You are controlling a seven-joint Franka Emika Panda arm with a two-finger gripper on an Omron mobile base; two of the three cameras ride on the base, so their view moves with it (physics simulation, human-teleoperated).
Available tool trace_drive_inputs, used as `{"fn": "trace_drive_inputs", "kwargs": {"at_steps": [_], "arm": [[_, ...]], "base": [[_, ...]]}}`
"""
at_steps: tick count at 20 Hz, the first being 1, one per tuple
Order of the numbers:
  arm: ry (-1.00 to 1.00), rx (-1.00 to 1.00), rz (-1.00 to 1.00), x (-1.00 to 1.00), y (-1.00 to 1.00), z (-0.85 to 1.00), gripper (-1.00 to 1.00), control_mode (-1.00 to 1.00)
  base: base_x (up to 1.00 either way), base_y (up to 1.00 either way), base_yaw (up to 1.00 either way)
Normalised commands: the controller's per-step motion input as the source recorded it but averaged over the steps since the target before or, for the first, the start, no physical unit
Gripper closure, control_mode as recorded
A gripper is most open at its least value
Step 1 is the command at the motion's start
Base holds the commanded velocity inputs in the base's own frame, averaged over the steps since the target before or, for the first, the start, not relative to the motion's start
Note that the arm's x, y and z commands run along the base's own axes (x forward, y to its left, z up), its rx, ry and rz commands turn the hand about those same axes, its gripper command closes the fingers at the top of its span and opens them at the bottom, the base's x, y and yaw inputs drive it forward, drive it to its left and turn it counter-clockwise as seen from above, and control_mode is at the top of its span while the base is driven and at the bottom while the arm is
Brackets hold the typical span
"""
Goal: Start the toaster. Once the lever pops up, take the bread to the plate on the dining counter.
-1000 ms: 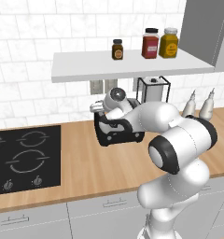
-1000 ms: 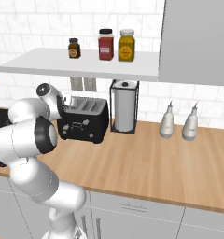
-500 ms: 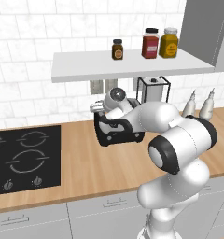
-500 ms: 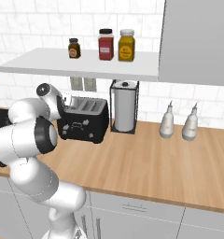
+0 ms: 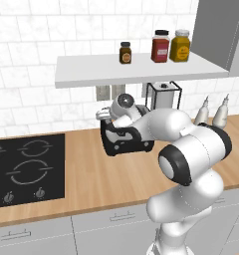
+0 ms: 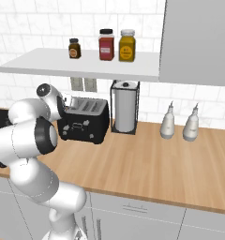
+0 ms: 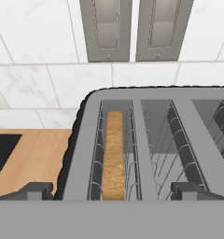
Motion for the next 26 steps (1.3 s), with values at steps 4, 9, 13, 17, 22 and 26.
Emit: {"fn": "trace_drive_inputs", "kwargs": {"at_steps": [4,9,13,17,22,26], "arm": [[0.00,0.00,0.00,0.00,0.00,0.00,-1.00,-1.00],[0.00,0.00,0.00,0.00,0.00,0.00,-1.00,-1.00],[0.00,0.00,0.00,0.00,0.00,0.00,-1.00,-1.00],[0.00,0.00,0.00,0.00,0.00,0.00,-1.00,-1.00],[0.00,0.00,0.00,0.00,0.00,0.00,-1.00,-1.00],[0.00,0.00,0.00,0.00,0.00,0.00,-1.00,-1.00]], "base": [[0.00,0.00,0.00],[0.00,0.00,0.00],[0.00,0.00,0.00],[0.00,0.00,0.00],[0.00,0.00,0.00],[0.00,0.00,0.00]]}}
